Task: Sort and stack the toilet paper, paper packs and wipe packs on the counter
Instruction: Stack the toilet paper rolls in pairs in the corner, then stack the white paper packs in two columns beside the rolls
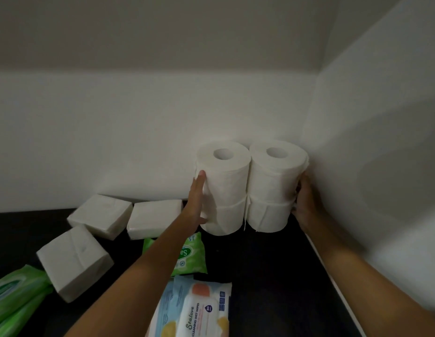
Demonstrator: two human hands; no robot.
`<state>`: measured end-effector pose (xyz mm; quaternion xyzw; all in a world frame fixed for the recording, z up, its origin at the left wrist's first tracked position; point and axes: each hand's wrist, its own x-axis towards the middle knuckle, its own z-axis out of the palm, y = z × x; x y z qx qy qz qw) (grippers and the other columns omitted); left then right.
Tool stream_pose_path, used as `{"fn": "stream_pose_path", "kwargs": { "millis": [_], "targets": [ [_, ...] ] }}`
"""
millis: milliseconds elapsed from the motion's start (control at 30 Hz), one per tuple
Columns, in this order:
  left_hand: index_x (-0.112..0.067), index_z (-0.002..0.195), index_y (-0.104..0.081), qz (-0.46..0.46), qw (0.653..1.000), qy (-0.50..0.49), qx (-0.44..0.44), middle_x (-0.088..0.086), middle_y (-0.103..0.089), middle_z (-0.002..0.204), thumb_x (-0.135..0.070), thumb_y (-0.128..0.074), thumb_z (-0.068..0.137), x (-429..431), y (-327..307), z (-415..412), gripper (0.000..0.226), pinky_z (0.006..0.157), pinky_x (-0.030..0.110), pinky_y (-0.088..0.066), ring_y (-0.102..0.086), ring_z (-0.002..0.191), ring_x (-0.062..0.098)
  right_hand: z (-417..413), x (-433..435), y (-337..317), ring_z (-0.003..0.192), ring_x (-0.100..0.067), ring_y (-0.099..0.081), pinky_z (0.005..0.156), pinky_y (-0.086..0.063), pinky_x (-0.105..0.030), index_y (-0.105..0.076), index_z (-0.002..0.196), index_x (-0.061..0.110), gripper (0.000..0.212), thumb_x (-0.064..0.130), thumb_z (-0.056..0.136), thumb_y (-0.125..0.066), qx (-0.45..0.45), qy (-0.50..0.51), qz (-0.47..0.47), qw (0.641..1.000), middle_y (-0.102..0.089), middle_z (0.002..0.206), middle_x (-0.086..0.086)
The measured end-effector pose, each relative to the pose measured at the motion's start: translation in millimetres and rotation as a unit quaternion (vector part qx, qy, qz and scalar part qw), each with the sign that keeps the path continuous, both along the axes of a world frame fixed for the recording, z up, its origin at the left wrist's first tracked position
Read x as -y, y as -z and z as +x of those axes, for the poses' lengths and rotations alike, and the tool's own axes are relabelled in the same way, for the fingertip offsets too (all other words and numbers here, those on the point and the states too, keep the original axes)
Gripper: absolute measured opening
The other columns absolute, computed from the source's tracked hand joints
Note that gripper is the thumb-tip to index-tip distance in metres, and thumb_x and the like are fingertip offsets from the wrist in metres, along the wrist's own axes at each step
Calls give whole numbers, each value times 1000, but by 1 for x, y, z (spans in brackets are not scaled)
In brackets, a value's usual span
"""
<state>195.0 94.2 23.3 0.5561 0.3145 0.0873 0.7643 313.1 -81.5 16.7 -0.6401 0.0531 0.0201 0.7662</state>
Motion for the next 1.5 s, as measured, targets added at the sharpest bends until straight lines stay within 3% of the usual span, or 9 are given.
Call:
{"fn": "stream_pose_path", "kwargs": {
  "millis": [200,433,533,633,733,967,1100,1300,1500],
  "targets": [
    [-33,149,-9,-2,1000,3,-8,0,-11,159,-67,-35,86,2,0,2,76,108,62,-21,-15,145,27,8,3,10,82,-20,-49,72,-38,-36,-60,91,-3,69,60,66,-42,2,-3,-13,1000,-56,89,-10],
    [-29,150,-7,30,999,-2,-14,1,-9,159,-66,-33,87,2,-3,-1,78,115,57,-15,-13,146,26,1,4,17,116,-27,-57,99,-44,-42,-64,110,10,56,51,87,-35,8,4,-73,997,-63,121,-18],
    [-18,148,-18,55,998,-21,25,-5,-18,155,-51,-32,95,3,-9,-14,64,117,40,-17,-22,141,16,-31,5,14,98,-19,-51,73,-41,-24,-54,114,-9,34,13,100,-32,-3,31,-42,999,-53,123,-34],
    [-14,143,-33,125,991,-37,4,2,-35,149,-37,-41,96,-3,-6,-43,52,115,37,-26,-35,136,21,-70,-3,18,88,-33,-59,52,-39,-16,-53,91,-16,33,11,99,-36,16,44,-65,997,-56,99,-34],
    [-17,137,-43,240,970,-8,-45,4,-47,139,-28,-49,94,-10,3,-84,45,107,30,-34,-44,129,20,-98,-17,29,66,-5,-50,70,-39,-23,-48,89,10,11,16,95,-43,-21,-45,-73,996,-49,77,-2],
    [-15,137,-44,377,908,71,-168,7,-46,143,-24,-50,93,-41,9,-139,45,99,23,-35,-45,130,21,-158,-69,27,100,-20,-53,59,-35,-13,-54,118,9,26,15,93,-50,21,-283,-283,916,-55,107,-7],
    [-14,141,-38,386,887,139,-213,8,-46,142,-25,-49,94,-52,20,-158,50,89,19,-37,-48,126,21,-176,-84,35,119,-24,-52,79,-38,-17,-47,132,8,39,12,93,-51,36,-321,-366,873,-50,134,-13],
    [-13,140,-38,287,933,118,-183,14,-56,130,-19,-55,90,-65,45,-161,53,90,30,-49,-59,112,27,-174,-96,46,131,-30,-44,103,-38,-30,-30,144,6,60,22,92,-53,-42,-266,-407,873,-40,146,-17],
    [-15,141,-36,195,969,101,-112,11,-57,127,-15,-55,90,-72,48,-154,55,90,28,-48,-58,109,22,-173,-121,48,119,-33,-55,89,-48,-33,-43,137,0,53,10,88,-61,-107,-193,-277,935,-52,134,-19]
  ]
}}
